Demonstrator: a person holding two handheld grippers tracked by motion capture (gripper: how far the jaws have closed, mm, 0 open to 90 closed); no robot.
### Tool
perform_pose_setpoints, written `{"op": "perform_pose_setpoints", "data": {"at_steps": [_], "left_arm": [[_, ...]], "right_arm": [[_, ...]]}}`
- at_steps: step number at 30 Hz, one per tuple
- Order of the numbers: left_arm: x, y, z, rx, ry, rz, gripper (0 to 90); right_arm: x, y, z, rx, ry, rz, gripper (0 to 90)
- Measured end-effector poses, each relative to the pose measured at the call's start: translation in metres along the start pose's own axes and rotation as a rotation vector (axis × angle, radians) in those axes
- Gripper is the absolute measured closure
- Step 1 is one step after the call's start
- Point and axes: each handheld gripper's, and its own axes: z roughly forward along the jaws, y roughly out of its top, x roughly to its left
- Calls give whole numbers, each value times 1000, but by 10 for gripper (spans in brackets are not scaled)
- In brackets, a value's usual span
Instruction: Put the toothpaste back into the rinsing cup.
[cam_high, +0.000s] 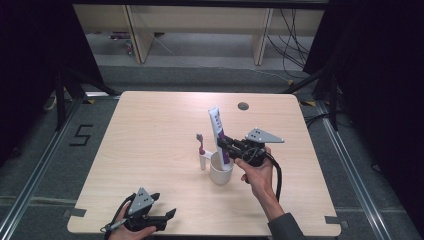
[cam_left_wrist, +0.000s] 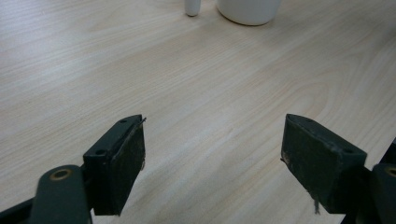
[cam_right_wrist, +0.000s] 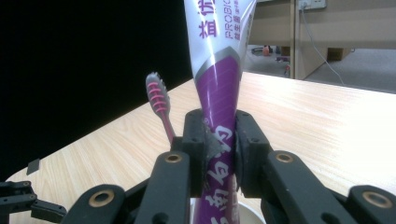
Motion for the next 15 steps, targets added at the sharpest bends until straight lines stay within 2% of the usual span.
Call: {"op": "perform_pose_setpoints", "data": {"at_steps": [1,2,7,10,11,12,14,15], "left_arm": [[0,0,0,0,1,-2,214],[0,0,0,1,0,-2,214],[0,-1,2,-2,-5,1,214],[0,0,0,7,-1,8,214],[0,0,0,3,-1,5,214],[0,0,0,3,0,5,214],[0,0,0,5,-2,7,214],[0,0,0,5,-2,7,214]], "right_arm": [[-1,-1,1,0,-5,-13,773],[1,-2,0,14,-4,7,773],[0,-8,1,7,-8,-8,773],[0,-11,2,29,-12,-12,773],[0,-12,2,19,-2,-13,772],[-1,-13,2,21,-16,-32,772],[1,-15,3,25,-2,-8,772],[1,-16,3,27,-4,-19,772]]}}
